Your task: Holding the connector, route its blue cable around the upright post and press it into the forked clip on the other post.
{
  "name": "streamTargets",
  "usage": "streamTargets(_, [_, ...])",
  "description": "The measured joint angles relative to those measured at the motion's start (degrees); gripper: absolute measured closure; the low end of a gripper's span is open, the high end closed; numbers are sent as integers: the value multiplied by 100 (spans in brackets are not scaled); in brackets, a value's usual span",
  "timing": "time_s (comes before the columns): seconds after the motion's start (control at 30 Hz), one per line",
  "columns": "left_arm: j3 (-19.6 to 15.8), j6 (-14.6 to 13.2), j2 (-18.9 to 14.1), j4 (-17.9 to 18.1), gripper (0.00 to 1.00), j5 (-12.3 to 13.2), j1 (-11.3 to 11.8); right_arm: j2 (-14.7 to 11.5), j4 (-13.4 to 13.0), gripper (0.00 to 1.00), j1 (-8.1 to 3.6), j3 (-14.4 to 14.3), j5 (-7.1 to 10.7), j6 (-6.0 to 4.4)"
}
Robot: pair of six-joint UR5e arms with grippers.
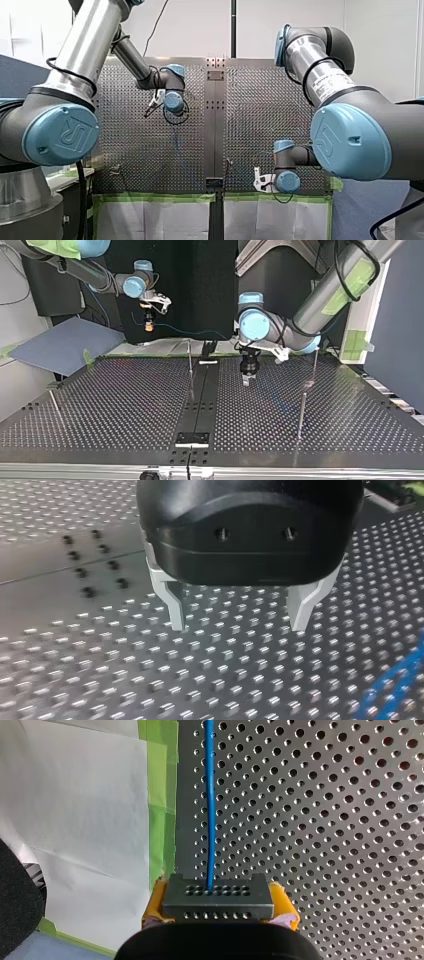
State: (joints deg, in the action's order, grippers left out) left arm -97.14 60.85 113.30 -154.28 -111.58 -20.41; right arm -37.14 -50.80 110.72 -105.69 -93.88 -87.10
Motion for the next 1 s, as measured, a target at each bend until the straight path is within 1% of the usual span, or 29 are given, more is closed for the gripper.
streamTargets(0.07, [2, -15, 89, -1, 0, -82, -8, 0, 4, 100, 2, 0, 0, 3])
streamTargets(0.17, [3, -119, 70, -109, 0, -240, -53, 0, 7, 100, 5, 0, 0, 8])
streamTargets(0.37, [4, -371, -165, -379, 0, -533, -263, 0, 3, 100, 2, 0, 0, 9])
streamTargets(0.53, [0, -412, -390, -553, 0, -762, -485, 0, -10, 100, -1, 0, 0, 7])
streamTargets(0.67, [-2, -384, -521, -712, 0, -932, -643, 0, -10, 100, -2, 0, 0, 7])
streamTargets(0.73, [-3, -350, -549, -806, 0, -1028, -666, 0, -10, 100, -2, 0, 0, 7])
streamTargets(0.83, [-4, -314, -564, -887, 0, -1178, -640, 0, -10, 100, -2, 0, 2, 7])
streamTargets(1.0, [-4, -348, -587, -844, 0, -1399, -551, 4, -9, 100, -2, 1, 3, 8])
